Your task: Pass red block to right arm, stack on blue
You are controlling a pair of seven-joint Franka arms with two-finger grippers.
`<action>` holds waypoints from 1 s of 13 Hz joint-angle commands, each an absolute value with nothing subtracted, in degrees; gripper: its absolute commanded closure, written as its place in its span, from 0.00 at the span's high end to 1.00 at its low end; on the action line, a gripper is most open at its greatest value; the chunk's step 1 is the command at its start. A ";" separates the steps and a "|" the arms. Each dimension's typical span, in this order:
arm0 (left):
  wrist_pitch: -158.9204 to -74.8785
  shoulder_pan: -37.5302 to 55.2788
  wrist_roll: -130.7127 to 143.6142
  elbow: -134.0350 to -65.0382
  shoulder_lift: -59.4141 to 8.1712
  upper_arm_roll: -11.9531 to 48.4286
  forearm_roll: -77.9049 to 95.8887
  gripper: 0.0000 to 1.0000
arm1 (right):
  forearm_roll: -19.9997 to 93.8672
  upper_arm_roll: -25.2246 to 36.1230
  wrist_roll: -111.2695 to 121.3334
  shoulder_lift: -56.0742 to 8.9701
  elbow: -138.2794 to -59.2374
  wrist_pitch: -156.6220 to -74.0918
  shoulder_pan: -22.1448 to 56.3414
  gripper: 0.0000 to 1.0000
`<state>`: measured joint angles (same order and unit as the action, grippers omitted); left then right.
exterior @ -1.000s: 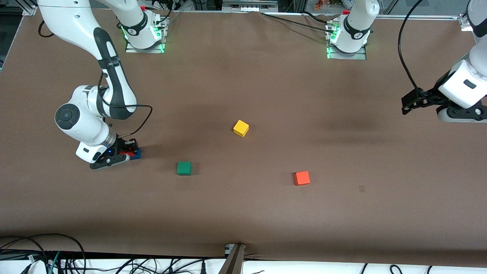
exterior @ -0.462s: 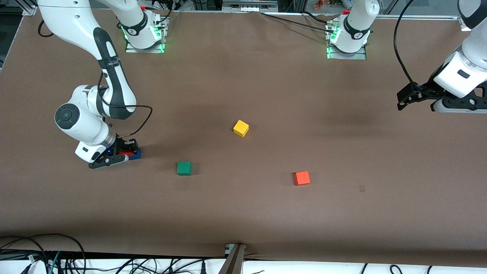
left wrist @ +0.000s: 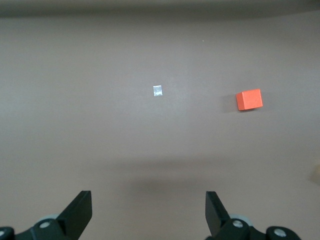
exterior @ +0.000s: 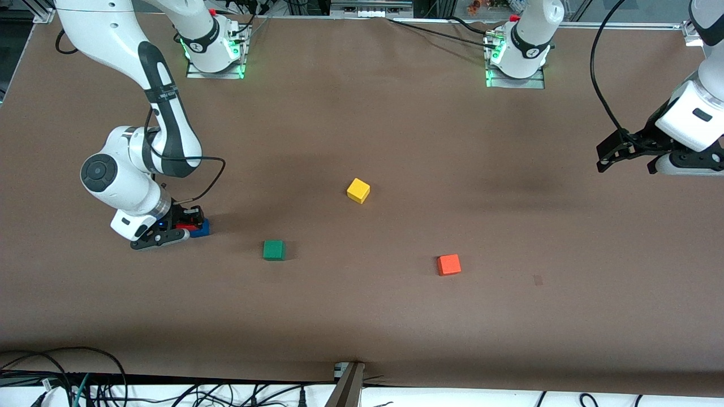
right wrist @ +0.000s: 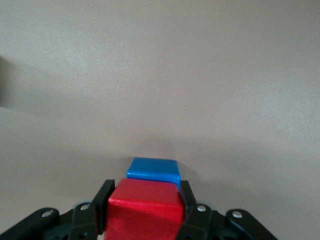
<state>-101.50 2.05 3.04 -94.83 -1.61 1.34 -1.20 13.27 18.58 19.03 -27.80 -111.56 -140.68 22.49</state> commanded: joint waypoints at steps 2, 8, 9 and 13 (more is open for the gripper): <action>-99.93 2.02 2.38 -92.02 -2.99 0.70 -0.62 1.00 | 12.66 18.72 18.19 -26.19 -113.47 -141.77 22.68 0.10; -99.84 2.02 1.67 -91.85 -2.99 1.23 -0.70 1.00 | 12.57 19.07 18.81 -26.19 -112.42 -141.59 22.24 1.00; -99.41 2.02 1.67 -91.85 -2.99 1.23 -0.70 1.00 | 12.57 19.16 18.63 -25.84 -111.63 -140.98 22.24 1.00; -99.23 2.37 1.58 -91.85 -2.99 1.49 -3.15 1.00 | 12.66 19.16 16.45 -25.66 -106.37 -132.57 22.32 1.00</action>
<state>-100.77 2.03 2.78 -93.85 -2.17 1.31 -1.57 13.27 19.21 18.56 -26.65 -108.93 -137.51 22.40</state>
